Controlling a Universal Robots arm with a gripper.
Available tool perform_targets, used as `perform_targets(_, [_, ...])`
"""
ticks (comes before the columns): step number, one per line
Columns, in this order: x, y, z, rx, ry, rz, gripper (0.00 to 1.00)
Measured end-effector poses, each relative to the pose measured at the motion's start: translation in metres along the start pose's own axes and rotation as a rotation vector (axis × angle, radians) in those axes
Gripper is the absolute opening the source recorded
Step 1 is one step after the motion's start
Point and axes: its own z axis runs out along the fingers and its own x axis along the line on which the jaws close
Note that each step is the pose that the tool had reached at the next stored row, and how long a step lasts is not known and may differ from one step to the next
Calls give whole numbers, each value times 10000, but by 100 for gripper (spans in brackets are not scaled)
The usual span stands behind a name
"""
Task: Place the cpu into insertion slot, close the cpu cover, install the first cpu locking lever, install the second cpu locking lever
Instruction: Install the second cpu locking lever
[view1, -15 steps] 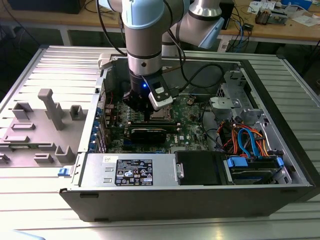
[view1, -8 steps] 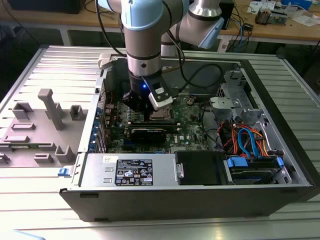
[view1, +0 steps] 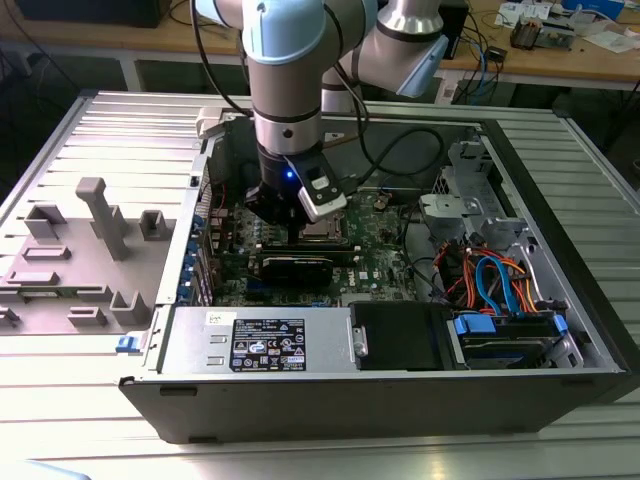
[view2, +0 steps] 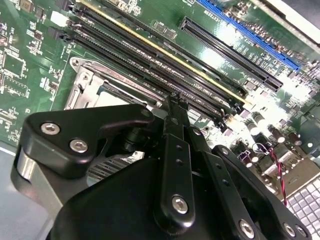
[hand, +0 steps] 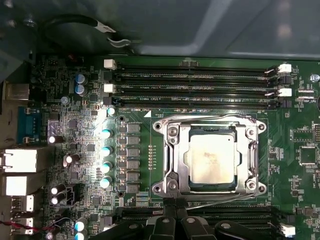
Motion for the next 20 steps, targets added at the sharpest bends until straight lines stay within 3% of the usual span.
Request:
perform_targets(10, [23,10,52,-99,-1,7,11])
perform_targets(13, [25,10,56,-186,-2,10,11])
perform_targets(15, [32,10,59,-317,-8,17,11])
perform_targets(20, [32,9,44,-329,-9,18,11])
